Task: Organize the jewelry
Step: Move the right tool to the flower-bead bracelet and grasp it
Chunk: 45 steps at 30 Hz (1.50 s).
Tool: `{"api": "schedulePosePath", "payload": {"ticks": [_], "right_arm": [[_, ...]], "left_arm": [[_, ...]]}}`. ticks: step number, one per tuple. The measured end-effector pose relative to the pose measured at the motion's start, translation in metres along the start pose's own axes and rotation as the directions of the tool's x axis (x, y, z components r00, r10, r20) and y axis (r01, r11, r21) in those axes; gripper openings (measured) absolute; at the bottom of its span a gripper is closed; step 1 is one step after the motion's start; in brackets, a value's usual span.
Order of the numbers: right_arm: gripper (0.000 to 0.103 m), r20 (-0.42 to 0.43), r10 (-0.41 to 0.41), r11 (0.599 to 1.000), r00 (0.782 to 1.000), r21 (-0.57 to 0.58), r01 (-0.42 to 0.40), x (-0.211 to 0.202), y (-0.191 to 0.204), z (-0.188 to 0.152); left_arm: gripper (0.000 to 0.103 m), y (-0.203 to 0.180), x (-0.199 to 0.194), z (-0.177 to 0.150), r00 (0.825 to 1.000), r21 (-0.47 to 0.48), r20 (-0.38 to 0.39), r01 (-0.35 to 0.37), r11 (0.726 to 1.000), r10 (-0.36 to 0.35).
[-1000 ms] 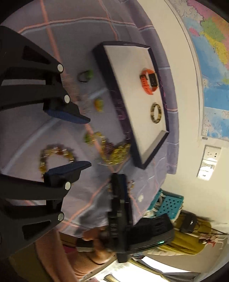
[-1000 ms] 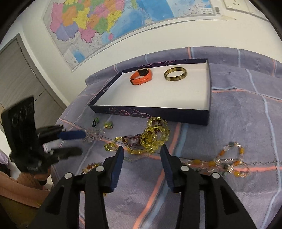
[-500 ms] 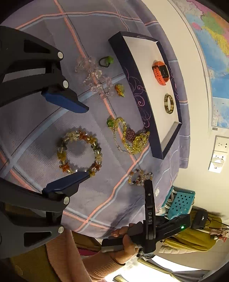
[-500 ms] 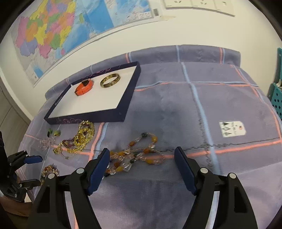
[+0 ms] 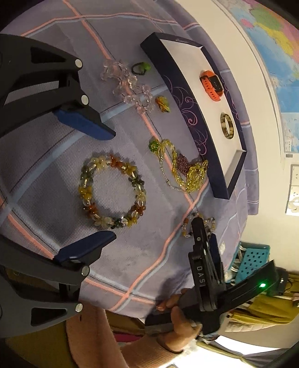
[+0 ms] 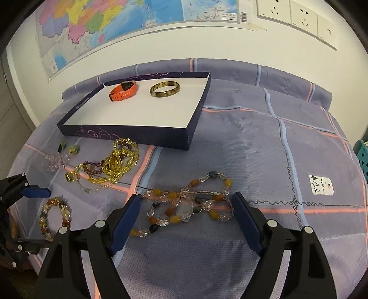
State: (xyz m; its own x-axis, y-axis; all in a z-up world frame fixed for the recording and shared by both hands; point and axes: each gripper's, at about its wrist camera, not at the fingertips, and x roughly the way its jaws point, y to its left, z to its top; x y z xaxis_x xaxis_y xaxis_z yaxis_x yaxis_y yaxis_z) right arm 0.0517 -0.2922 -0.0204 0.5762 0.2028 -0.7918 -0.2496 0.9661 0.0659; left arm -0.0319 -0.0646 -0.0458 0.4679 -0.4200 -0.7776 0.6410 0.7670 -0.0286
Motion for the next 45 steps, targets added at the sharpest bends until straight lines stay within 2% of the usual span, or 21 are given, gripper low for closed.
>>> {"api": "schedulePosePath", "payload": {"ticks": [2,4,7,9,11,15,17,21,22,24,28,32,33,36,39,42,45], "right_arm": [[0.079,-0.005,-0.013,1.000,1.000,-0.013,0.013,0.001,0.002,0.000],[0.071,-0.005,-0.044,0.999,0.999,-0.028,0.044,0.001,0.005,0.001],[0.062,0.000,-0.044,0.999,0.999,-0.029,0.044,-0.001,0.005,0.000],[0.049,0.005,-0.043,0.999,0.999,-0.024,0.043,-0.003,0.004,0.000],[0.041,0.008,-0.036,0.999,0.999,-0.008,0.036,-0.004,0.001,0.000],[0.025,0.002,0.021,1.000,1.000,0.010,-0.021,-0.008,0.000,-0.001],[0.021,0.001,0.038,0.999,0.999,0.009,-0.038,-0.009,0.002,-0.002],[0.021,-0.001,0.134,0.990,0.991,0.039,-0.134,-0.014,0.003,-0.004],[0.023,0.007,0.134,0.990,0.991,0.041,-0.134,-0.017,0.003,-0.004],[0.042,0.033,0.112,0.992,0.993,0.046,-0.114,-0.024,0.004,-0.002],[0.041,0.068,0.230,0.973,0.971,-0.003,-0.231,-0.035,0.025,0.005],[0.022,0.011,0.336,0.933,0.942,-0.143,-0.331,-0.024,0.080,0.011],[0.021,-0.004,0.350,0.924,0.937,-0.162,-0.346,-0.020,0.088,0.012],[0.021,-0.053,0.362,0.906,0.931,-0.215,-0.365,-0.006,0.115,0.012],[0.021,-0.080,0.386,0.896,0.919,-0.206,-0.394,-0.001,0.124,0.010],[0.022,-0.074,0.362,0.908,0.929,-0.198,-0.369,0.003,0.128,0.012],[0.022,-0.068,0.364,0.910,0.929,-0.185,-0.370,0.007,0.127,0.015]], "left_arm": [[0.073,-0.002,0.002,0.001,1.000,0.015,0.000,-0.029,0.999,0.029],[0.068,-0.002,0.001,0.001,0.999,0.015,0.003,-0.032,0.999,0.032],[0.057,0.002,0.000,0.003,0.999,-0.001,0.008,-0.040,0.999,0.040],[0.050,0.005,0.000,0.003,0.999,-0.015,0.009,-0.042,0.999,0.042],[0.047,0.007,0.000,0.004,0.999,-0.026,0.009,-0.044,0.999,0.044],[0.046,0.015,-0.004,0.002,1.000,-0.062,0.019,0.000,0.998,0.001],[0.049,0.021,-0.009,0.000,0.999,-0.086,0.034,0.018,0.996,-0.015],[0.051,0.032,-0.018,-0.001,0.998,-0.113,0.058,0.023,0.993,-0.016],[0.052,0.035,-0.019,-0.002,0.998,-0.121,0.060,0.031,0.992,-0.024],[0.057,0.037,-0.018,-0.002,0.998,-0.127,0.060,0.031,0.991,-0.023],[0.056,0.033,-0.010,-0.001,0.999,-0.115,0.032,0.017,0.993,-0.014],[0.046,0.034,-0.007,0.001,1.000,-0.122,0.027,0.016,0.992,-0.013],[0.041,0.035,-0.007,0.001,1.000,-0.124,0.021,0.011,0.992,-0.008],[0.039,0.036,-0.009,-0.001,1.000,-0.127,0.020,0.010,0.992,-0.007],[0.038,0.037,-0.011,-0.003,0.999,-0.125,0.024,0.036,0.991,-0.033],[0.046,0.039,-0.014,-0.005,0.998,-0.133,0.040,0.057,0.989,-0.052],[0.047,0.045,-0.015,-0.003,0.998,-0.147,0.053,0.053,0.988,-0.045]]}}
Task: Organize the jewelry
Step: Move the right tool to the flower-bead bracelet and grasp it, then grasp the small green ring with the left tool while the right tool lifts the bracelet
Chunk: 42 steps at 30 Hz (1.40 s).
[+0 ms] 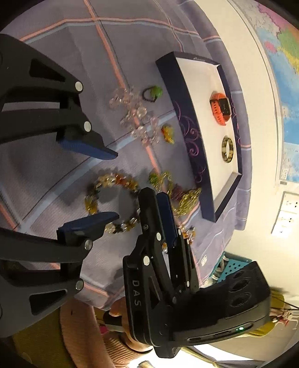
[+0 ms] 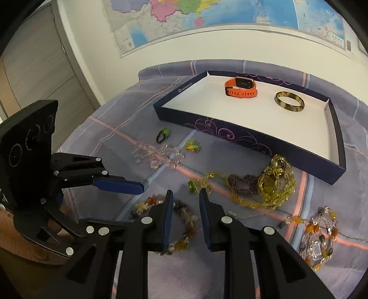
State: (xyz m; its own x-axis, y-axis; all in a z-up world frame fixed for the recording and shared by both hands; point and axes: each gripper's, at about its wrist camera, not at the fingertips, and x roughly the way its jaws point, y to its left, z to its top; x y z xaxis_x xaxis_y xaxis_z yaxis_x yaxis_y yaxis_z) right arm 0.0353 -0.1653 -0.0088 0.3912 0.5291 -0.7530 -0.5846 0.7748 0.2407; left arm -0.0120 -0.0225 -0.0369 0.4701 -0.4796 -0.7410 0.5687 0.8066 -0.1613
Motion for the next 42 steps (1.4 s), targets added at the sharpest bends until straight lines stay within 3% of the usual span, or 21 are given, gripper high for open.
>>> {"api": "schedulePosePath", "payload": {"ticks": [5,9,16,18,22,26,29,32,34,36,38,42], "right_arm": [[0.022,-0.033,0.000,1.000,0.999,-0.019,-0.001,0.016,0.003,0.002],[0.022,-0.047,0.077,0.996,0.996,-0.046,-0.079,0.019,0.015,0.002],[0.026,-0.025,0.065,0.998,0.998,0.005,-0.065,-0.002,0.005,-0.011],[0.037,-0.031,0.054,0.999,0.998,0.003,-0.054,-0.009,0.005,-0.019],[0.041,-0.041,0.057,0.998,0.998,-0.010,-0.058,-0.016,0.010,-0.031],[0.071,-0.051,0.035,0.995,0.998,-0.089,-0.040,-0.009,0.034,-0.034],[0.079,-0.054,-0.010,0.989,0.998,-0.148,0.002,0.001,0.052,-0.033],[0.074,-0.040,-0.112,0.966,0.993,-0.239,0.100,0.007,0.068,-0.036],[0.062,-0.028,-0.110,0.970,0.993,-0.221,0.102,0.004,0.063,-0.036],[0.035,-0.024,-0.118,0.976,0.993,-0.187,0.112,-0.001,0.053,-0.034],[0.017,-0.025,-0.120,0.982,0.992,-0.146,0.115,-0.005,0.041,-0.032],[0.016,-0.022,-0.079,0.995,0.997,-0.058,0.078,-0.015,0.018,-0.033]], "left_arm": [[0.047,0.005,0.000,0.001,1.000,-0.012,0.002,-0.012,1.000,0.012],[0.049,0.010,-0.006,-0.002,1.000,-0.006,0.011,-0.026,1.000,0.026],[0.050,0.018,-0.001,0.004,0.999,-0.019,0.003,-0.038,0.999,0.038],[0.049,0.018,0.003,0.009,0.999,-0.014,-0.001,-0.036,0.999,0.036],[0.049,0.021,0.004,0.012,0.999,-0.009,0.002,-0.044,0.999,0.044],[0.049,0.026,-0.001,0.009,0.999,-0.032,0.007,-0.045,0.998,0.045],[0.049,0.029,-0.003,0.008,0.998,-0.036,0.006,-0.060,0.998,0.060],[0.049,0.031,-0.003,0.010,0.998,-0.044,0.007,-0.059,0.997,0.059],[0.049,0.030,-0.003,0.011,0.998,-0.040,0.009,-0.054,0.998,0.055],[0.049,0.027,-0.002,0.012,0.999,-0.032,0.008,-0.051,0.998,0.051],[0.049,0.024,0.000,0.013,0.999,-0.025,0.008,-0.037,0.999,0.038],[0.048,0.018,0.007,0.016,1.000,-0.018,-0.001,-0.022,1.000,0.022]]}}
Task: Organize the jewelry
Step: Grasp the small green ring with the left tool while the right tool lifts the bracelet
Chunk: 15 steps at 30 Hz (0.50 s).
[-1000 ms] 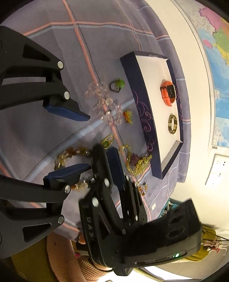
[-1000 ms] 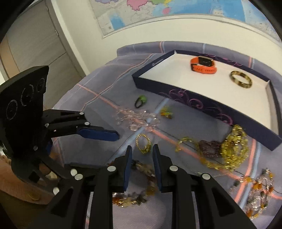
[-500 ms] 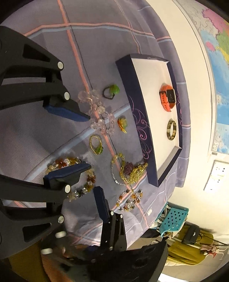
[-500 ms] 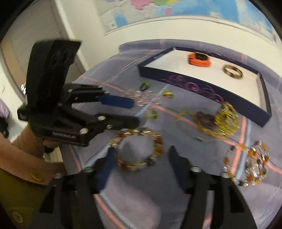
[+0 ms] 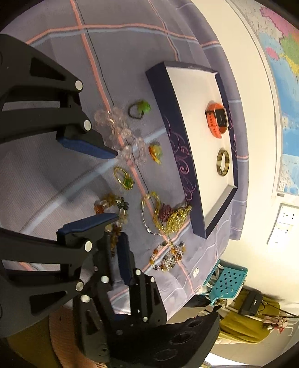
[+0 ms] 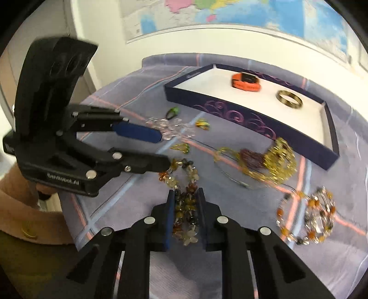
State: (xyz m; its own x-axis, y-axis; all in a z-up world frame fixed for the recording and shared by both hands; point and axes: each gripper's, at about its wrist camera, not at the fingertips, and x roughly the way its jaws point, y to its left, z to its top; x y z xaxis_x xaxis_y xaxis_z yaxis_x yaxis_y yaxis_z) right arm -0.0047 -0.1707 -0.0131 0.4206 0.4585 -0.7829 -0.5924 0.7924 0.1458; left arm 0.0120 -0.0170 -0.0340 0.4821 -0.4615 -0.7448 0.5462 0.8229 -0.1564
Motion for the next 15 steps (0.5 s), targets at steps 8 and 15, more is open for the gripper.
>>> {"api": "schedulePosePath", "payload": {"ticks": [8,15], "right_arm": [[0.004,0.057,0.065,0.986,0.996,0.147,-0.072,-0.015,-0.035,-0.003],[0.013,0.047,0.067,0.987,0.997,0.141,-0.073,-0.016,-0.035,-0.006]], "left_arm": [[0.046,-0.002,0.015,0.009,1.000,-0.001,-0.019,-0.011,1.000,0.011],[0.023,-0.008,0.017,0.009,0.999,0.034,-0.024,-0.033,0.999,0.034]]}}
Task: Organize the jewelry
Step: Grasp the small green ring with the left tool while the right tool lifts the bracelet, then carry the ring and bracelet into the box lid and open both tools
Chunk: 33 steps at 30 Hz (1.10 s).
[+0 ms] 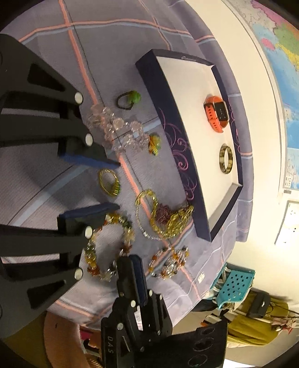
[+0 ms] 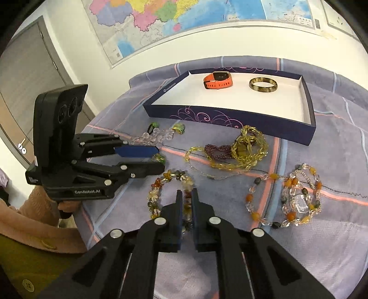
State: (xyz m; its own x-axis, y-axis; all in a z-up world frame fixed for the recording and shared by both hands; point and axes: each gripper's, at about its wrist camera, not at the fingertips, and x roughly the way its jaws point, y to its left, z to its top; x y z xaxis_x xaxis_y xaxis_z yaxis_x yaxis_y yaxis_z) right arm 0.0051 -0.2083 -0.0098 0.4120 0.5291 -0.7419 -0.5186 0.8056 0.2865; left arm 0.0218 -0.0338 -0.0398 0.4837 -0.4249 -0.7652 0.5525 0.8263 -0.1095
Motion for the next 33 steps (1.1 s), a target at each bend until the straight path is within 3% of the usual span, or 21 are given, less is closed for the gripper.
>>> {"api": "schedulePosePath", "payload": {"ticks": [3,6,7,9,14,15,24,33], "right_arm": [[0.030,-0.011,-0.037,0.999,0.999,-0.020,0.036,0.007,0.005,0.000],[0.030,-0.008,-0.081,0.994,0.997,-0.073,0.080,0.012,0.013,0.000],[0.028,-0.008,-0.089,0.993,0.996,-0.078,0.088,0.013,0.013,0.000],[0.009,-0.003,-0.140,0.986,0.990,-0.094,0.139,0.015,0.014,0.001],[0.008,0.018,-0.100,0.995,0.995,-0.025,0.100,0.010,0.004,0.006],[0.008,0.035,-0.087,0.996,0.996,-0.014,0.087,0.005,0.003,0.008],[0.007,0.136,-0.081,0.994,0.987,-0.063,0.090,-0.029,0.014,0.034],[0.007,0.182,-0.107,0.987,0.978,-0.098,0.126,-0.044,0.016,0.051]], "left_arm": [[0.017,-0.001,-0.001,-0.001,1.000,0.006,-0.001,0.000,1.000,0.000],[0.017,0.000,-0.001,-0.002,1.000,0.000,0.001,0.005,1.000,-0.005],[0.017,0.000,-0.001,-0.002,1.000,-0.004,0.001,0.007,1.000,-0.007],[0.017,0.000,0.000,-0.001,1.000,-0.006,0.001,0.007,1.000,-0.007],[0.011,-0.004,0.000,0.000,1.000,-0.007,0.010,-0.009,1.000,0.009],[0.002,-0.004,-0.001,0.000,1.000,-0.008,0.013,-0.011,1.000,0.011],[0.003,-0.003,-0.017,0.005,0.998,-0.021,0.060,0.020,1.000,-0.019],[0.003,0.005,-0.035,0.014,0.993,-0.044,0.116,0.033,0.998,-0.027]]}}
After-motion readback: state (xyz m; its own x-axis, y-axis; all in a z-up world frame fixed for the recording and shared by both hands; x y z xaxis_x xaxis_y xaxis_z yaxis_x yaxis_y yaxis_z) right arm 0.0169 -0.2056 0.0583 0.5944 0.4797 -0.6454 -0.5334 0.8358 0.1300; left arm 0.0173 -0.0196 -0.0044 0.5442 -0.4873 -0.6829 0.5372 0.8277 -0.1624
